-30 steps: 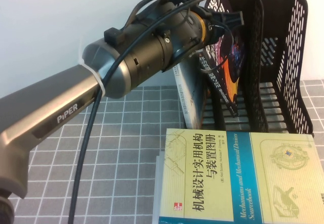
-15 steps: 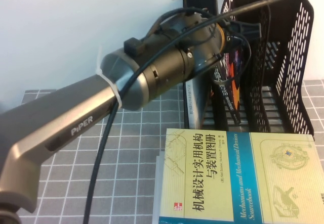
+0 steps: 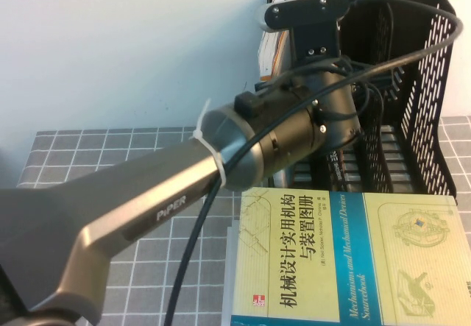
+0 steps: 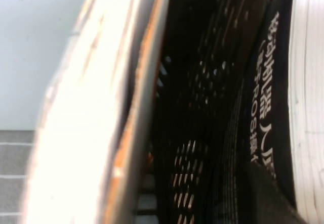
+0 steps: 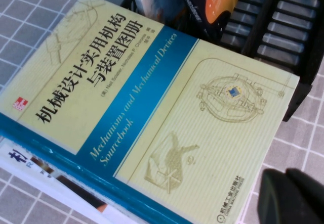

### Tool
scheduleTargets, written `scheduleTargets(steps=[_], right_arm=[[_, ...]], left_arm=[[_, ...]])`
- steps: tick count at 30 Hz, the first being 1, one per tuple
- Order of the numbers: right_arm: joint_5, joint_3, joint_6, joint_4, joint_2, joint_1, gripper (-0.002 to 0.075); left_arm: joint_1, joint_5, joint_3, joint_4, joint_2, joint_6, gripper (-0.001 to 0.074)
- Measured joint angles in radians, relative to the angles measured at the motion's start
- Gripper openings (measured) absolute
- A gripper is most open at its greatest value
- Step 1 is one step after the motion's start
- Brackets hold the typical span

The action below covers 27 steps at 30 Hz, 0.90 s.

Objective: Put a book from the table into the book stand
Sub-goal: Place the book on the book shelf

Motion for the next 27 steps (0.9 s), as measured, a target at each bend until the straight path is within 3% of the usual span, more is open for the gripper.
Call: scheduleTargets(steps=[17, 23, 25, 27], right_arm=[[0.003, 0.000, -0.023, 0.009, 0.000, 0.000, -0.0005], [0.012, 0.000, -0.030, 0.025, 0.000, 0.000, -0.0005], [0.018, 0.000, -0.031, 0.027, 0.000, 0.000, -0.0005], [0.032, 0.000, -0.033, 0.027, 0.000, 0.000, -0.0005]], left_arm=[[-0.029, -0.004, 0.000, 0.091, 0.046, -0.083, 0.0108], [-0.029, -0.084, 0.000, 0.105, 0.053, -0.064, 0.0108], [-0.029, -0.125, 0.000, 0.107, 0.055, -0.051, 0.0124], [-0.029, -0.161, 0.000, 0.120, 0.059, -0.048, 0.0188]])
